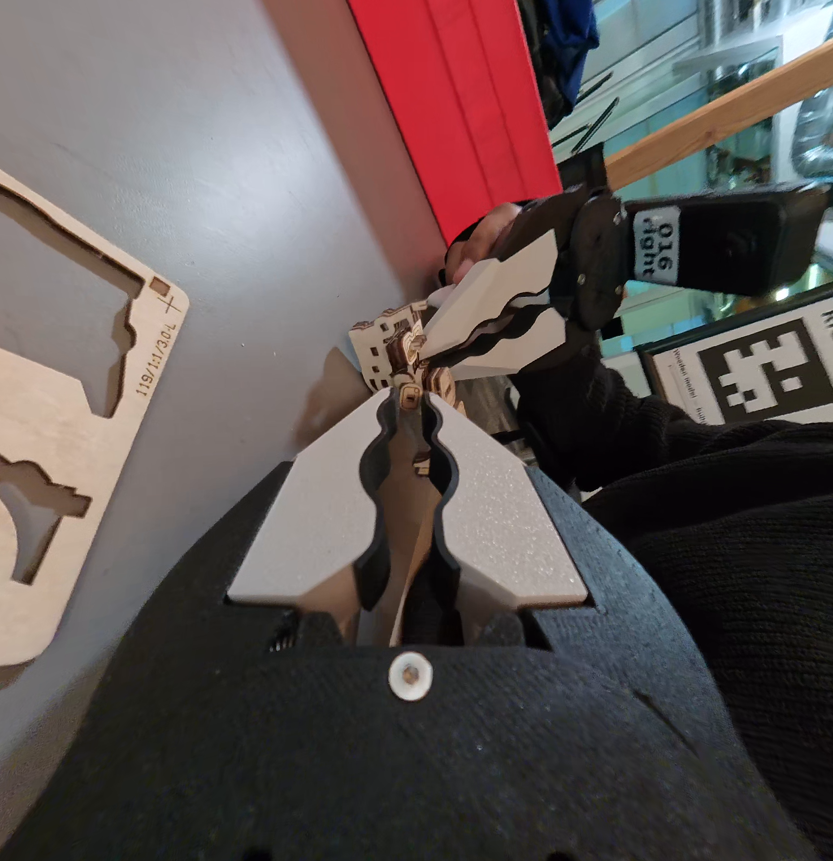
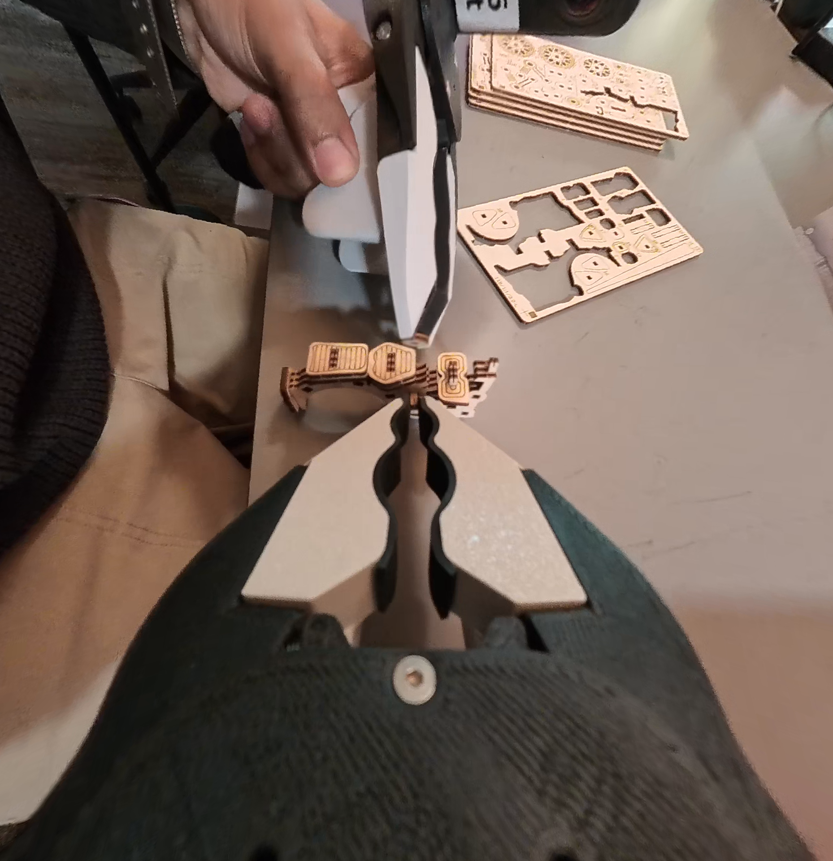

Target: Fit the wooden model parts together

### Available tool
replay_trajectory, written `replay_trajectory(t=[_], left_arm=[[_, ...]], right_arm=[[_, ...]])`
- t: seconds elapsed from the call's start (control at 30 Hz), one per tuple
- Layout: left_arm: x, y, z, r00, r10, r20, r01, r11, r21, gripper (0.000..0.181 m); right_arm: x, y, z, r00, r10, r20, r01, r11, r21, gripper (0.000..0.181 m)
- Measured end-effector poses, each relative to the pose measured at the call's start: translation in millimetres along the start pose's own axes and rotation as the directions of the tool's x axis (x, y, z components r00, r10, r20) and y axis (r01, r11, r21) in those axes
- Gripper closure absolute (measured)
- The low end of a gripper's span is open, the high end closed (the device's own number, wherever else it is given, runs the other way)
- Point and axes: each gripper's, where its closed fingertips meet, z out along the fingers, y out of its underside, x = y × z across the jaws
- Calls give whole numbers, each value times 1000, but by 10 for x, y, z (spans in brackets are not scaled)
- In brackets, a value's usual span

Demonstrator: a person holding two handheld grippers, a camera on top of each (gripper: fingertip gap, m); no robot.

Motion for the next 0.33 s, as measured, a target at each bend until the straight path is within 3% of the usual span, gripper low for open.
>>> replay_trajectory(t=[0.17, 0.33], left_arm=[[101, -148, -104, 979, -126, -159, 138, 988, 65, 173], [282, -286, -227, 908, -194, -372, 244, 965, 94, 173]], right_arm=[[41, -74, -44, 999, 23, -38, -21, 998, 59, 179], [119, -264, -148, 994, 6, -108, 9, 990, 138, 179]])
